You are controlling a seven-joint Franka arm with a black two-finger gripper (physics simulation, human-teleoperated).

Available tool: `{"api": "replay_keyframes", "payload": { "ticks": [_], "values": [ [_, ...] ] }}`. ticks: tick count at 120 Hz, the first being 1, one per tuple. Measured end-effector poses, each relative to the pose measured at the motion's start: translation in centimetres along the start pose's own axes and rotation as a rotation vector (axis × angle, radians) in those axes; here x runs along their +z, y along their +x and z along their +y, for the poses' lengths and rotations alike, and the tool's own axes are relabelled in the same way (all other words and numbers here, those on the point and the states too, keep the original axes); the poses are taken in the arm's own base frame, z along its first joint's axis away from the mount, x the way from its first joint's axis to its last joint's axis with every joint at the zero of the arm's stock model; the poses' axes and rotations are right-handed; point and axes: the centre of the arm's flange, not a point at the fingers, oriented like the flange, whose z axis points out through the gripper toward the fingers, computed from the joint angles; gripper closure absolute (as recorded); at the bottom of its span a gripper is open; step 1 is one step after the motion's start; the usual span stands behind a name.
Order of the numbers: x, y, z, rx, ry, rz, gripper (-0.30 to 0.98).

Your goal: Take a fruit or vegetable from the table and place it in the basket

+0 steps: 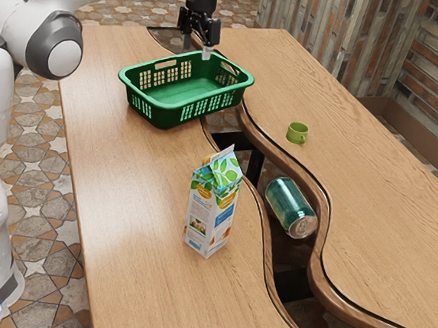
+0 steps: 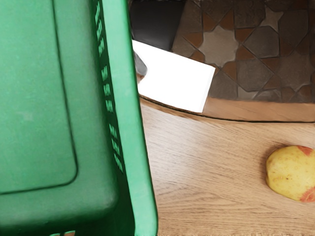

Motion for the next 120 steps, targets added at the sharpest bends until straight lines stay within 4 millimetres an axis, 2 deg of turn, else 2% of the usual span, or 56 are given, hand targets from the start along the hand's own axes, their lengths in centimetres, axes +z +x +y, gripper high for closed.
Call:
{"api": "replay_keyframes", "payload": {
  "ticks": [14,18,22,26,29,32,35,40,44,48,55,64,68,71,74,84,90,95,99,101,104,114,120],
  "values": [
    [-0.4,-0.3,0.0,0.022,-0.001,0.004,0.0],
    [-2.8,-1.8,0.3,0.034,0.0,0.047,0.0],
    [-7.2,-4.9,1.2,0.068,0.0,0.132,0.0],
    [-12.1,-9.1,2.7,0.121,0.002,0.231,0.0],
    [-14.8,-11.8,3.5,0.165,0.006,0.29,0.0],
    [-16.4,-13.5,4.1,0.209,0.012,0.325,0.0],
    [-17.0,-14.3,5.2,0.263,0.026,0.338,0.0],
    [-17.1,-14.7,9.3,0.401,0.067,0.323,0.0],
    [-16.4,-14.9,13.6,0.53,0.099,0.282,0.0],
    [-15.2,-14.5,17.0,0.631,0.148,0.231,0.0],
    [-10.5,-11.2,23.0,0.796,0.239,0.098,0.0],
    [-5.4,-9.5,30.8,1.029,0.248,0.008,0.0],
    [-4.1,-9.2,32.7,1.105,0.231,-0.007,0.0],
    [-3.4,-8.7,32.7,1.131,0.215,-0.016,0.0],
    [-3.1,-7.8,31.3,1.131,0.198,-0.022,0.0],
    [-1.8,-4.7,22.7,1.06,0.146,-0.047,0.0],
    [0.6,-5.1,18.8,1.042,0.116,-0.076,0.0],
    [2.9,-6.2,15.9,1.033,0.095,-0.093,0.0],
    [4.4,-6.8,14.4,1.036,0.083,-0.097,0.0],
    [5.2,-6.9,14.5,1.053,0.079,-0.1,0.0],
    [6.5,-7.1,15.8,1.1,0.076,-0.103,0.0],
    [9.8,-7.9,24.0,1.321,0.083,-0.11,0.0],
    [11.3,-8.5,27.2,1.415,0.086,-0.111,0.0]
  ]
}}
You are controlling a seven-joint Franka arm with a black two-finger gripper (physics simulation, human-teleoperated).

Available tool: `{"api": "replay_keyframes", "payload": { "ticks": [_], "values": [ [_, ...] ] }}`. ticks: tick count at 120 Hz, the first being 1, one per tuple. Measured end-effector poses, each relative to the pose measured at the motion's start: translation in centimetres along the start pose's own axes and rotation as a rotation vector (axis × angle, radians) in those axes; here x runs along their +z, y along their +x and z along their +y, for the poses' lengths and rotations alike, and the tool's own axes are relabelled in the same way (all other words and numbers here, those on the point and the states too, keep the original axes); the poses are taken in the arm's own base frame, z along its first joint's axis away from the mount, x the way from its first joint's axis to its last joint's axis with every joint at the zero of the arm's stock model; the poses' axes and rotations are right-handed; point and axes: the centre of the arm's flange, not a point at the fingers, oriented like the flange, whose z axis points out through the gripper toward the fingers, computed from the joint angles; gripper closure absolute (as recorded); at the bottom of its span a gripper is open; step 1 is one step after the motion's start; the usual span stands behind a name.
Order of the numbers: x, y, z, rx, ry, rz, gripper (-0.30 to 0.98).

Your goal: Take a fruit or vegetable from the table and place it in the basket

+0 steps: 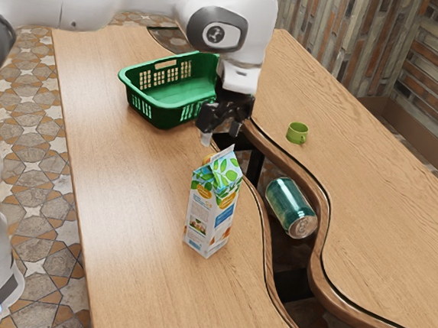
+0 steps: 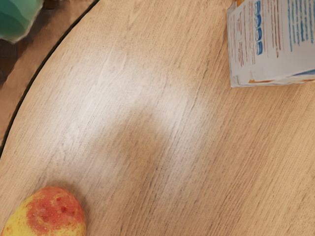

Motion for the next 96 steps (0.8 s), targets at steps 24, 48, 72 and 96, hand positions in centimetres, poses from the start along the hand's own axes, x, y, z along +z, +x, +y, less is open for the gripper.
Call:
{"api": "replay_keyframes", "payload": {
  "ticks": [24,48,72,96],
  "values": [
    [1.7,-1.9,-1.8,0.048,0.048,0.027,0.0],
    [4.1,-3.2,-2.8,0.083,0.055,0.028,0.0],
    [8.0,-4.7,-5.5,0.079,0.037,0.019,0.0],
    [10.1,-4.6,-7.3,0.094,0.053,0.021,0.0]
  ]
}}
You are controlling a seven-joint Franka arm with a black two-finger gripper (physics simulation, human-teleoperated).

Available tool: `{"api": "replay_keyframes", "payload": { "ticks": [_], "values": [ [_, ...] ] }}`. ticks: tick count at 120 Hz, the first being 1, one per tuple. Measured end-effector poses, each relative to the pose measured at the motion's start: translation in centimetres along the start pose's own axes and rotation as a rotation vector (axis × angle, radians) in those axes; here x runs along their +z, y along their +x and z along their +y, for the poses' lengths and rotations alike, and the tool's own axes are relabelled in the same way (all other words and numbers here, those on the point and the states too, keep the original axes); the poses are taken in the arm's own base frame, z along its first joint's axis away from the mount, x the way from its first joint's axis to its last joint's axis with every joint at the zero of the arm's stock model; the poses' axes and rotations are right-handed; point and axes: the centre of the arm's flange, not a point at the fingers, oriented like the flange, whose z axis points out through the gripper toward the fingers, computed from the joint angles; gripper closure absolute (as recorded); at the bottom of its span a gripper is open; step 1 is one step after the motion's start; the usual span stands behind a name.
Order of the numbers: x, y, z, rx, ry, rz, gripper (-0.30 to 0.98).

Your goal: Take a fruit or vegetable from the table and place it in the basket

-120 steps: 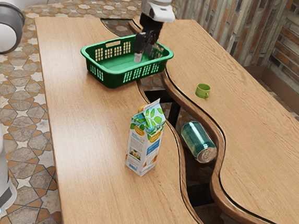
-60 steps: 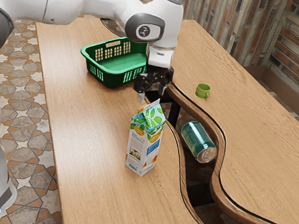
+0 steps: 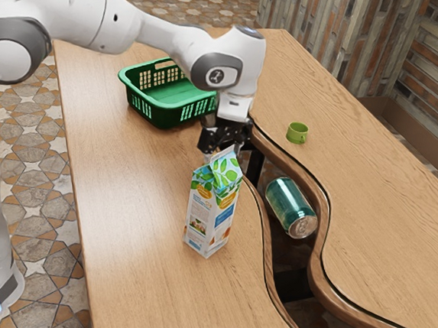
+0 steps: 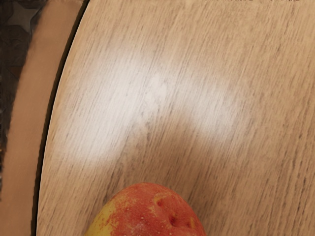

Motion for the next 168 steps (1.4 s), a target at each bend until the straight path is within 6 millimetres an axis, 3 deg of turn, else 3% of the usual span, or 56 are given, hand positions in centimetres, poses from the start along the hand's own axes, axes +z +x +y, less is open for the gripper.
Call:
{"api": "replay_keyframes", "payload": {
  "ticks": [20,46,82,114,128,148,168],
  "values": [
    [0.1,0.2,-0.4,0.018,0.025,0.004,0.0],
    [1.9,-2.1,-1.8,-0.014,0.015,-0.001,0.0],
    [3.7,-1.6,-2.3,0.005,0.004,-0.005,0.0],
    [4.2,-3.0,-2.7,-0.017,0.001,-0.005,0.0],
    [4.3,-3.0,-2.8,-0.016,-0.001,-0.006,0.08],
    [4.4,-3.0,-2.8,-0.015,-0.001,-0.006,0.32],
    [4.3,-2.9,-2.9,-0.012,0.005,-0.008,0.35]
  ]
}}
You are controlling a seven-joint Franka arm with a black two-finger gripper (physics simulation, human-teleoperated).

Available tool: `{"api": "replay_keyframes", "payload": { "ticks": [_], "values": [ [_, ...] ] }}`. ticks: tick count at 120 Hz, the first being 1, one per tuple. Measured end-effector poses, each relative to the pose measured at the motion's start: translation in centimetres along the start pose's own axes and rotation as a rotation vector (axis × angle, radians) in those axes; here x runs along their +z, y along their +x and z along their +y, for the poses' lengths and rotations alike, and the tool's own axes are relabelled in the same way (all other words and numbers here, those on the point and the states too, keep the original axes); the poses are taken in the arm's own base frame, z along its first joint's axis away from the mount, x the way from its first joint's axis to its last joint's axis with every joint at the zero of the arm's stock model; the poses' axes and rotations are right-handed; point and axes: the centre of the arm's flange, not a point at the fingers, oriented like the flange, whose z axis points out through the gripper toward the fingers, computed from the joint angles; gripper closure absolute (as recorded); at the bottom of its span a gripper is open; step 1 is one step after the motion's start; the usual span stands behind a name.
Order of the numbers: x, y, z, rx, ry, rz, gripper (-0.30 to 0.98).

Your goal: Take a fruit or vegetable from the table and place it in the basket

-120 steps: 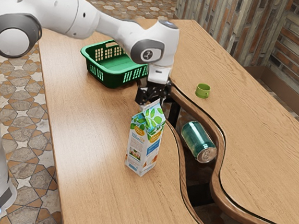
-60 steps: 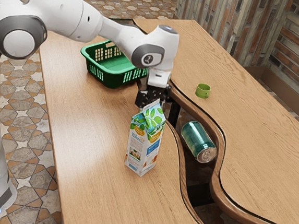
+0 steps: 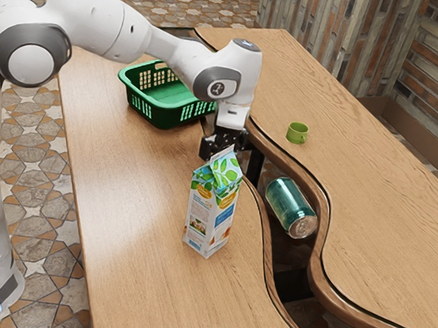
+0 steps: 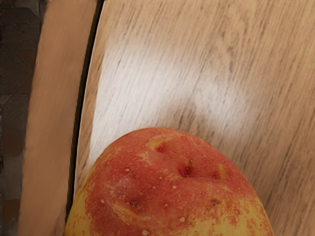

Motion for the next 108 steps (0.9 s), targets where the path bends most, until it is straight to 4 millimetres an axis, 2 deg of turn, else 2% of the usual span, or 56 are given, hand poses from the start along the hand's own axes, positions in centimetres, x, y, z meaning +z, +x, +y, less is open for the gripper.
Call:
{"api": "replay_keyframes", "payload": {
  "ticks": [8,12,32,38,42,46,50,55,68,88,94,104,108],
  "values": [
    [-0.7,-0.6,-0.3,-0.013,0.014,0.002,0.35],
    [-1.8,-1.5,-0.9,-0.031,0.037,0.006,0.36],
    [-10.7,-6.8,-4.3,-0.123,0.206,0.018,0.36],
    [-13.9,-10.1,-5.3,-0.176,0.266,0.019,0.36],
    [-15.4,-13.3,-6.1,-0.226,0.298,0.015,0.35],
    [-16.1,-17.0,-7.0,-0.283,0.318,0.006,0.35],
    [-16.1,-20.2,-7.5,-0.33,0.325,-0.003,0.34],
    [-15.3,-22.6,-8.3,-0.364,0.319,-0.003,0.35],
    [-13.8,-25.2,-9.4,-0.39,0.311,0.036,0.36],
    [-13.7,-31.3,-8.4,-0.464,0.339,0.108,0.35],
    [-13.4,-32.0,-8.4,-0.474,0.342,0.118,0.36],
    [-12.8,-31.9,-8.7,-0.471,0.34,0.126,0.35],
    [-12.6,-31.7,-8.9,-0.467,0.339,0.127,0.3]
  ]
}}
